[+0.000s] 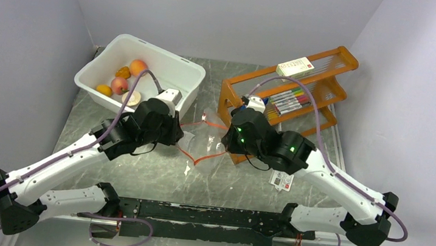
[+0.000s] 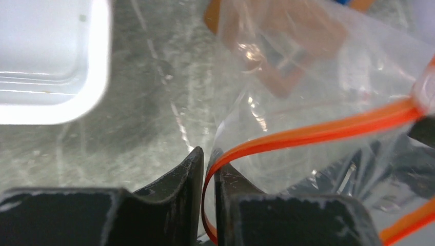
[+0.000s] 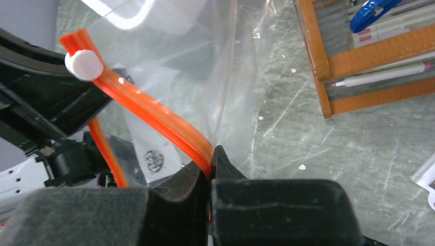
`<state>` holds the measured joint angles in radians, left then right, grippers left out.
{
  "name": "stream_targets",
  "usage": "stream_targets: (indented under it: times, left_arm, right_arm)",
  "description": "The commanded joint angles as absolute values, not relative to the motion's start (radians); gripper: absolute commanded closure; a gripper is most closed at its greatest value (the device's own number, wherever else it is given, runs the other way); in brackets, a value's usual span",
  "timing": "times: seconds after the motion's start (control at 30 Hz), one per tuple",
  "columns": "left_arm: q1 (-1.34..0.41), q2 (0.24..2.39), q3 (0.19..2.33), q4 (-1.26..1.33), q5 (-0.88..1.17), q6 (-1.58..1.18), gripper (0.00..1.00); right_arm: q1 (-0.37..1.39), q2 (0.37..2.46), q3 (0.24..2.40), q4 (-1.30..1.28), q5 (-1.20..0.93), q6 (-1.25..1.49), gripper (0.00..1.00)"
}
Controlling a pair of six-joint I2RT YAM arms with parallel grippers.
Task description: Place the food in the zip-top bag and seal the zipper
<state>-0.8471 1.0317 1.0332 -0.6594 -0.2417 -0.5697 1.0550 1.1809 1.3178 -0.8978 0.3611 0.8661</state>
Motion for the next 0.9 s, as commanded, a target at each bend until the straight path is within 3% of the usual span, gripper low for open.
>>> stream_targets:
  times: [0.0,0.07,0.17,0.23,0.57,0.6,0.63,0.87]
  left_arm:
    - [-0.85,0.973,0.964,-0.469,0.008,-0.547,0.82]
    - [-0.851,0.966,0.954,-0.428,0.061,-0.554,0.73]
    - [-0.851,0.952,0.937,-0.389,0.118,-0.546,0.51]
    - [-0.85,0.937,0.923,-0.359,0.142,-0.542,0.43]
    - [-0.85,0.899,0.969,-0.418,0.133,-0.573,0.29]
    - [-0.851,0.895,0.971,-0.409,0.14,-0.573,0.21]
    - [-0.851,0.892,0.973,-0.402,0.141,-0.574,0.02]
    - [-0.85,0.894,1.07,-0.502,-0.029,-0.585,0.01]
  right_arm:
    - [1.054,1.136,1.274,-0.771,0.277,0.809,1.0]
    - [1.054,1.153,1.284,-0.763,0.258,0.804,1.0]
    - [1.055,1.181,1.297,-0.776,0.244,0.799,1.0]
    - [1.054,1.186,1.302,-0.791,0.237,0.801,1.0]
    - [1.055,1.195,1.322,-0.867,0.302,0.812,1.0]
    - [1.054,1.204,1.329,-0.881,0.307,0.809,1.0]
    - [1.054,1.213,1.335,-0.892,0.309,0.803,1.0]
    - [1.054,1.219,1.381,-0.917,0.312,0.754,1.0]
